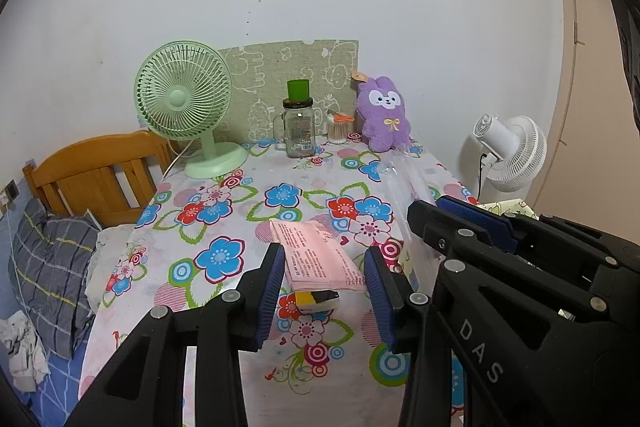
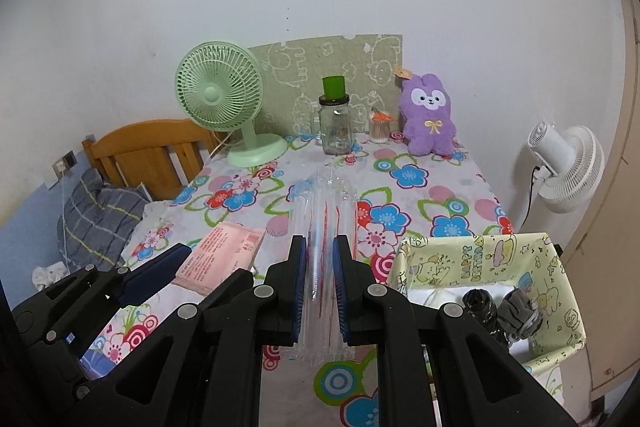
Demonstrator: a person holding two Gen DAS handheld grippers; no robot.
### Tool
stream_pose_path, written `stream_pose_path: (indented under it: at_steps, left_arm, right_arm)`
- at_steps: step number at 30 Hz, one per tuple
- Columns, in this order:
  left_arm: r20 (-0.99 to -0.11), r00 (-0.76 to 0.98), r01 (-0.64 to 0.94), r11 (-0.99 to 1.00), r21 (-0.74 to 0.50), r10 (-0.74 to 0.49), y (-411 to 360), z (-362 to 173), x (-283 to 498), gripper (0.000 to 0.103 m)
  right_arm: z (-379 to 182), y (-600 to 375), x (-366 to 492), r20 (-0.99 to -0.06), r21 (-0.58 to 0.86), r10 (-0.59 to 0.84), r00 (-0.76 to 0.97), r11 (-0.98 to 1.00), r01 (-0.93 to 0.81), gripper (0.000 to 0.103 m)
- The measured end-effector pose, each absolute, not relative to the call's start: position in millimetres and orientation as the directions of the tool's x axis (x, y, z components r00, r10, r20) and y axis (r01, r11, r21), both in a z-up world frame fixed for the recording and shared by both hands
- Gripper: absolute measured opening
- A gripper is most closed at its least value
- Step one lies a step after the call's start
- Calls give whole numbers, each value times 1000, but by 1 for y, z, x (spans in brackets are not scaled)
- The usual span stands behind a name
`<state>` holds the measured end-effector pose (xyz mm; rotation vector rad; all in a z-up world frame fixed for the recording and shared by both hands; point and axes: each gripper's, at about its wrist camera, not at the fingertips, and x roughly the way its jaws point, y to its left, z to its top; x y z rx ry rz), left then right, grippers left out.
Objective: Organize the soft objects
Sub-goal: 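Carry the pink packet with the left tool while the right tool carries the straws toward the box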
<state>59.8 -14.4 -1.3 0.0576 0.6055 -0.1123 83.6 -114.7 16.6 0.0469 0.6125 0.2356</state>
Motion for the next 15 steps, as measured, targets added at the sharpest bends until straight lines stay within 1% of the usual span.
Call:
stream_pose_path:
  at_steps: [15]
  left_arm:
    - [-556,818,177,984,3,-145,-35,0,63,42]
  right_arm:
    - [19,-136,80,-554,105,199,809,980,-169,16]
